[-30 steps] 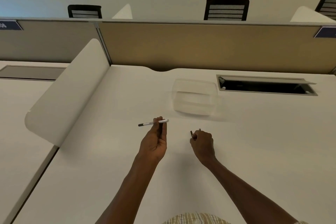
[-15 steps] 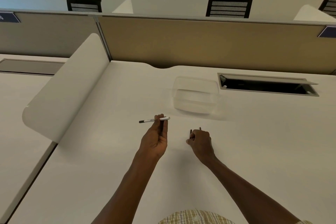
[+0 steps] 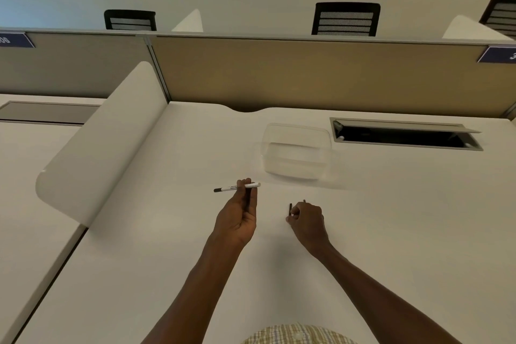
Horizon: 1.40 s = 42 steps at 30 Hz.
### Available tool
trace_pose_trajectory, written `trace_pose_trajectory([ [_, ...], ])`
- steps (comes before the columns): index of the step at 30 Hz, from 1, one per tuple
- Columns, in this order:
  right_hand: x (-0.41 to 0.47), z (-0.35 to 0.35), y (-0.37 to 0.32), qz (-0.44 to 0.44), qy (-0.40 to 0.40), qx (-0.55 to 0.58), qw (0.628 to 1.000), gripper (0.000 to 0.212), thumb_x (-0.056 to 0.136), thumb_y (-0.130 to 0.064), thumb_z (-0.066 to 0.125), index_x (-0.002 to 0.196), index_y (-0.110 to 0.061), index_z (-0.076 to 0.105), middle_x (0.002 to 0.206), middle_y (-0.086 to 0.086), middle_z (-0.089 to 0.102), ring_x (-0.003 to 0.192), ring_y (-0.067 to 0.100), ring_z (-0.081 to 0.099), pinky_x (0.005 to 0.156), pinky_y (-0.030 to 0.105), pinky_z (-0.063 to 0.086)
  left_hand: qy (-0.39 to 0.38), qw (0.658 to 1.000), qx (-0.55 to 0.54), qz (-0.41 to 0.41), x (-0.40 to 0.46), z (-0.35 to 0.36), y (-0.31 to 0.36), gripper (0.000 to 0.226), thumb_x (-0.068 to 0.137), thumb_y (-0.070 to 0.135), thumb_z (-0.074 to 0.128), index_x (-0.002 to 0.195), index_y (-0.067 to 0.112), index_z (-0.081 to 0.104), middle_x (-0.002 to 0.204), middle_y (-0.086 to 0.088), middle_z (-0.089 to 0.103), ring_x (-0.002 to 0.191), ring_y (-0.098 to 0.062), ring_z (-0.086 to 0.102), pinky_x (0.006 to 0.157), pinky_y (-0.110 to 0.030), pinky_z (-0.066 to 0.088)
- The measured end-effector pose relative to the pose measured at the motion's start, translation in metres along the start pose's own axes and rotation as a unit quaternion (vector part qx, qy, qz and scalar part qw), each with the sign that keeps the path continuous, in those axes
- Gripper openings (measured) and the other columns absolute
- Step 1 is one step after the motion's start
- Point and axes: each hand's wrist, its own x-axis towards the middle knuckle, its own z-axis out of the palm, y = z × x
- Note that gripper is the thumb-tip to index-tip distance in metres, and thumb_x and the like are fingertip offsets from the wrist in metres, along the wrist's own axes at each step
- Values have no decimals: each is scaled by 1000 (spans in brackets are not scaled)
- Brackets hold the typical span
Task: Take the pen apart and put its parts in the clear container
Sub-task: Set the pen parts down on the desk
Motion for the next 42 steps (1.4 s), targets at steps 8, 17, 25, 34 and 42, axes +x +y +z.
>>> trace_pose_trajectory([
  [8, 11, -27, -27, 47, -40, 228, 972, 16, 83, -18, 70, 74, -5, 71, 64, 6, 72, 51, 13, 65, 56, 30, 57, -5, 999, 23, -26, -5, 7, -4, 20, 88, 10, 68, 101, -5, 67, 94, -16, 76, 80, -22, 75, 63, -31, 62],
  [17, 17, -39, -57, 105, -307, 502, 802, 39, 93, -32, 64, 116, 0, 66, 107, 24, 71, 98, 30, 70, 89, 36, 55, -49, 991, 78, -94, -19, 17, -11, 26, 78, 8, 72, 98, -8, 65, 90, -19, 74, 74, -23, 75, 58, -27, 62],
  [25, 19, -37, -53, 169, -246, 658, 691, 29, 79, -6, 73, 105, 1, 66, 88, 14, 75, 77, 20, 73, 76, 28, 60, -71, 982, 99, -142, -29, 24, -15, 19, 84, 7, 67, 76, -9, 74, 84, -18, 72, 66, -21, 73, 56, -26, 61],
  [34, 22, -42, -40, 208, -173, 680, 681, 11, 85, 0, 68, 94, 5, 66, 80, 18, 73, 65, 19, 71, 65, 24, 61, -81, 961, 255, -66, -14, 11, -18, 20, 82, 18, 71, 82, -1, 77, 91, -17, 75, 77, -20, 75, 63, -26, 61],
  [42, 25, -60, -24, 234, -78, 696, 674, 4, 89, 8, 58, 86, 7, 61, 81, 20, 64, 61, 24, 72, 54, 22, 59, 5, 612, 715, 337, 41, -54, -10, 27, 99, 33, 51, 108, 15, 70, 110, -4, 72, 103, -21, 64, 97, -35, 45],
])
